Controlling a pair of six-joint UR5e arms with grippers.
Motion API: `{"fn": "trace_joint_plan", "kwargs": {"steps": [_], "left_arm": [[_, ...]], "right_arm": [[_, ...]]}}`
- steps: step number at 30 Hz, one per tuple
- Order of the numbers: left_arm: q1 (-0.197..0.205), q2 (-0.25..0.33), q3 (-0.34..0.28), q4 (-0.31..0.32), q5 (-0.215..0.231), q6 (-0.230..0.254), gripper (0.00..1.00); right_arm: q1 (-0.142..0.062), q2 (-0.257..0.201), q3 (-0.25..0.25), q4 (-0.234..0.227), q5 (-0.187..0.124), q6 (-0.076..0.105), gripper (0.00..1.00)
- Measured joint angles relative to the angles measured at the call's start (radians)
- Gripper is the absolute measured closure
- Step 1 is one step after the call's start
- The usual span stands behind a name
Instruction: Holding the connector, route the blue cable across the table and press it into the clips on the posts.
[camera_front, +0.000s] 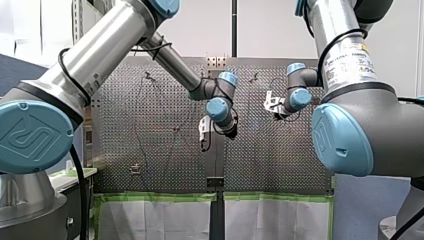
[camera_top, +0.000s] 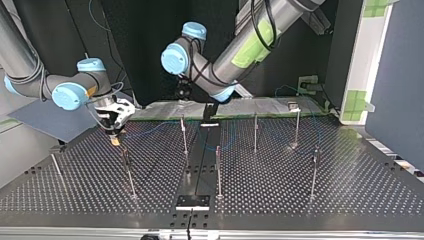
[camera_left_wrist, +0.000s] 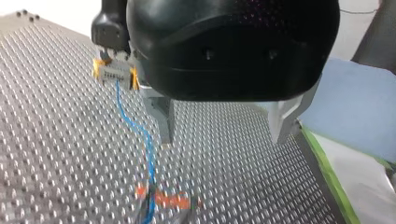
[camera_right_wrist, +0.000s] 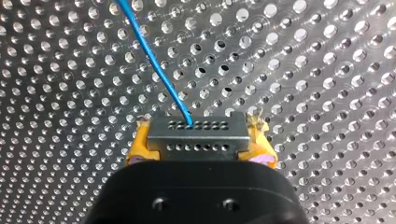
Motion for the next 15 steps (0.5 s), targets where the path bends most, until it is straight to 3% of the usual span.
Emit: {"fn": "trace_joint_plan", "kwargs": {"steps": [8,15], "left_arm": [[-0.069,0.000,0.000,0.072,-0.015,-0.035,0.00],[-0.086,-0.012,0.015,0.132,-0.064,-0.053,0.00]], "right_arm": [[-0.001,0.000,0.000,0.000,0.000,0.000,1.00],[-0.002,0.000,0.000,0.000,-0.001,0.001,1.00]]}}
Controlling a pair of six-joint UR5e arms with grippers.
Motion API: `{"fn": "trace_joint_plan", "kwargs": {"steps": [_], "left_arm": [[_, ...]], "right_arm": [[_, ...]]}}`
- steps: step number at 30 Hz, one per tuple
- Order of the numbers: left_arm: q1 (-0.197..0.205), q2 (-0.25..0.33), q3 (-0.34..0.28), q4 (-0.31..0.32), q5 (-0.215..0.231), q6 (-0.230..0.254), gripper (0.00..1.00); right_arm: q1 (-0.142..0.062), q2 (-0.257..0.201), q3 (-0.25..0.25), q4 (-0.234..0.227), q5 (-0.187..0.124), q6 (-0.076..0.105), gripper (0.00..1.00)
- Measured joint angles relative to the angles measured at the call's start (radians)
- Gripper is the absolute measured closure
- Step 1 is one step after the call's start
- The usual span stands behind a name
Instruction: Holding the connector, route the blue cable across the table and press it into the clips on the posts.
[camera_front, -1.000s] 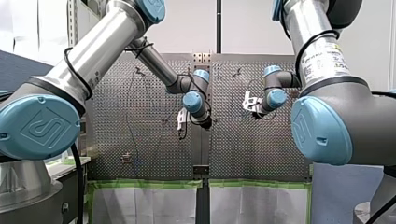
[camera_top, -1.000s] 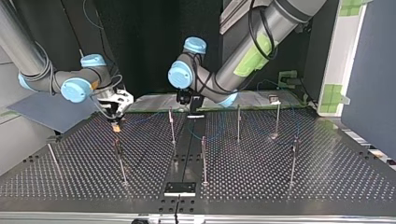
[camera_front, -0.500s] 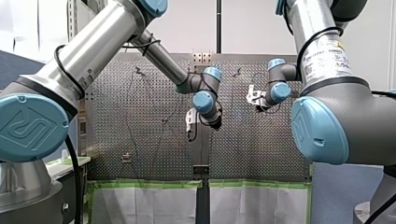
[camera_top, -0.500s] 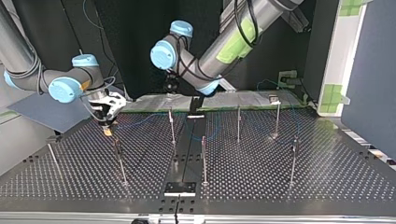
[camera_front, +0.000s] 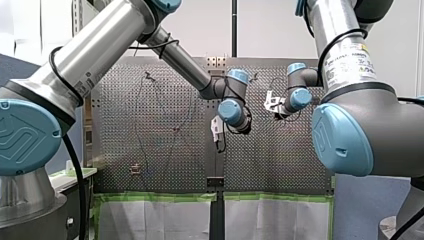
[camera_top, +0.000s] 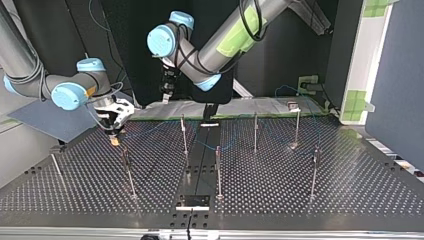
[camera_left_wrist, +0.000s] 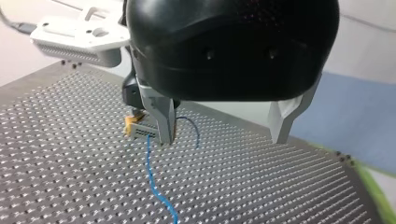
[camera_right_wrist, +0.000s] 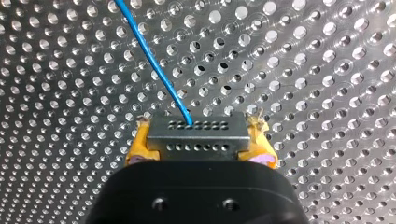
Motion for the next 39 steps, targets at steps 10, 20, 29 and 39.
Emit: {"fn": "trace_joint_plan", "kwargs": {"steps": [10,20,29,39], "left_arm": [[-0.009,-0.080,0.080,0.011,-0.075,-0.019,0.00],[-0.010,-0.155,0.169,0.010,-0.134,-0.029,0.00],[-0.010,-0.163,0.250,0.022,-0.171,-0.035,0.00],[-0.002,-0.227,0.340,-0.005,-0.166,-0.051,0.00]], "right_arm": [[-0.011,-0.001,0.000,0.003,-0.014,-0.001,1.00],[-0.016,-0.001,0.000,0.004,-0.023,0.000,1.00],[-0.016,-0.001,0.000,0.004,-0.024,0.000,1.00],[-0.016,-0.001,0.000,0.004,-0.024,0.000,1.00]]}}
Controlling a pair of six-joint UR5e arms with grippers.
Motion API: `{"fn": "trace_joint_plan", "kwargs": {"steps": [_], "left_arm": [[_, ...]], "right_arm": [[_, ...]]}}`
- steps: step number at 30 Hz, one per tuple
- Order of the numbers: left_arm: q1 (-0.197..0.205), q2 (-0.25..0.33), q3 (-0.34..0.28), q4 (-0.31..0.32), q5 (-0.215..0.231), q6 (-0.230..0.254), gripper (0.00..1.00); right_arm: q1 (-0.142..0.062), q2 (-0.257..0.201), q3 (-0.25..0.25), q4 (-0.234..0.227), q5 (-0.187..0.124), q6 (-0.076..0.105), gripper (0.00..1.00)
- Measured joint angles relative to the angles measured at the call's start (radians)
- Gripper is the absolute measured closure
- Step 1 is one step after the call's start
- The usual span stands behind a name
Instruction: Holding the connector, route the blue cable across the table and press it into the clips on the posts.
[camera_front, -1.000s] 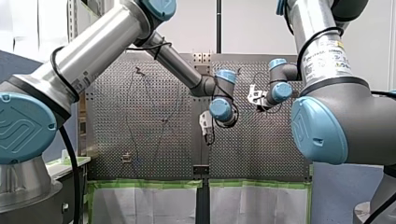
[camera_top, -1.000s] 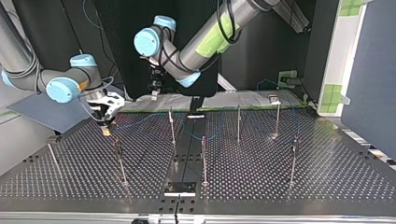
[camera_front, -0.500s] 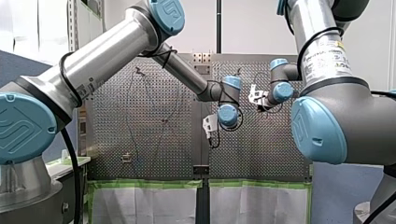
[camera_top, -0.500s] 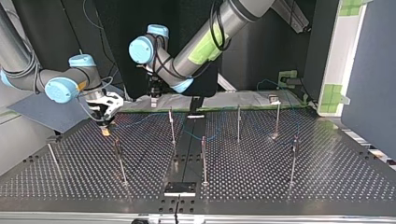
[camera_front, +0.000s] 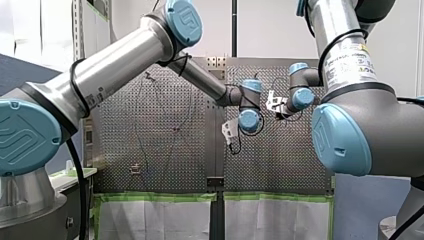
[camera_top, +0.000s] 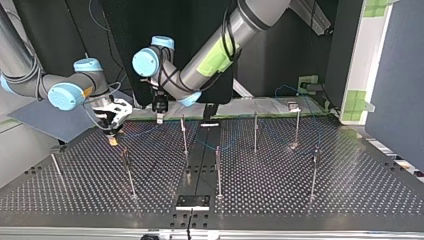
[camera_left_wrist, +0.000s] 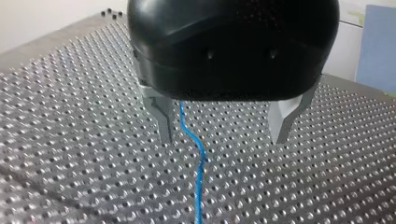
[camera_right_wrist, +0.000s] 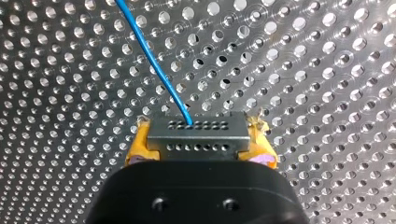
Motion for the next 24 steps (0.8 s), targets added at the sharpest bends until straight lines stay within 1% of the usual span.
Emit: {"fn": "trace_joint_plan", "kwargs": {"steps": [3,7,12,15,20,24], "left_arm": [[0.008,-0.018,0.026,0.000,-0.015,-0.002,0.00],[0.019,-0.026,0.058,0.000,-0.028,-0.002,0.00],[0.028,-0.028,0.097,0.000,-0.030,-0.002,0.00],[0.030,-0.027,0.121,-0.005,-0.025,-0.002,0.00],[0.031,-0.032,0.153,-0.031,-0.019,-0.002,0.00],[0.026,-0.055,0.179,-0.061,-0.018,-0.002,0.00]], "right_arm": [[0.000,0.000,0.000,0.000,0.000,0.000,1.00],[0.000,0.000,0.000,0.000,0.000,0.000,1.00],[0.000,0.000,0.000,-0.001,-0.001,-0.002,1.00],[0.000,0.000,0.000,-0.001,-0.009,-0.002,1.00],[0.000,0.000,0.000,-0.001,-0.021,0.000,1.00],[0.000,0.000,0.000,0.000,-0.023,0.000,1.00]]}}
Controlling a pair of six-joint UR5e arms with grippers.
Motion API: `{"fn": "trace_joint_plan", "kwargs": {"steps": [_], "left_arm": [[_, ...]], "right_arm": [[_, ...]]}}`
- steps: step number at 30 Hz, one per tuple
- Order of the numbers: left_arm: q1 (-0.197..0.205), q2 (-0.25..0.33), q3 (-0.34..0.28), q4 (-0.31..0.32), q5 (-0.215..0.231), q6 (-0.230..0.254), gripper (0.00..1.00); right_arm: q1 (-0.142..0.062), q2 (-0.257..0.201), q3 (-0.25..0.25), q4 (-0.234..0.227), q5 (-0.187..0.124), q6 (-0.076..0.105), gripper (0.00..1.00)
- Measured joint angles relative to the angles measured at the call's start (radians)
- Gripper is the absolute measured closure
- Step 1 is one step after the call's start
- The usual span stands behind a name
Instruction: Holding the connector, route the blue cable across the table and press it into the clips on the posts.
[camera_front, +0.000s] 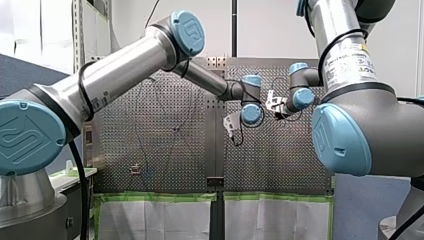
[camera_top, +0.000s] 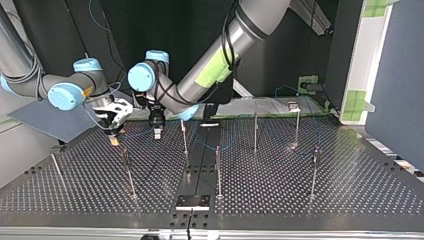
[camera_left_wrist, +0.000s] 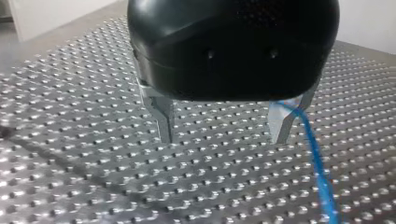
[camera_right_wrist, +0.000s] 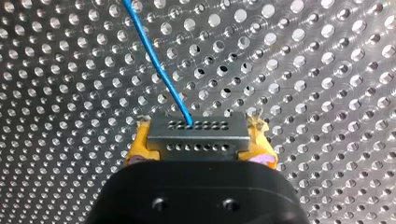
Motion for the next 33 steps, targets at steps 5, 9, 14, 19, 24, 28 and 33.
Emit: {"fn": "trace_joint_plan", "kwargs": {"steps": [5,9,14,19,24,28,33], "left_arm": [[-0.010,-0.036,0.027,-0.046,-0.028,-0.001,0.00],[-0.012,-0.043,0.037,-0.086,-0.066,-0.004,0.00],[-0.013,-0.044,0.042,-0.110,-0.110,-0.011,0.00],[-0.014,-0.045,0.045,-0.111,-0.119,-0.019,0.00],[-0.015,-0.046,0.052,-0.112,-0.111,-0.022,0.00],[-0.008,-0.050,0.064,-0.114,-0.101,-0.023,0.00],[-0.008,-0.084,0.101,-0.146,-0.093,-0.033,0.00]], "right_arm": [[-0.001,0.000,0.000,0.000,-0.001,0.000,1.00],[-0.001,0.000,0.000,0.000,-0.002,0.001,1.00],[-0.003,0.000,0.000,0.000,-0.002,0.001,1.00],[-0.003,0.000,0.000,0.000,-0.003,0.001,1.00],[-0.003,0.000,0.000,0.000,-0.003,0.001,1.00],[-0.003,0.000,0.000,0.000,-0.004,0.001,1.00],[-0.003,0.000,0.000,0.000,-0.013,0.001,1.00]]}}
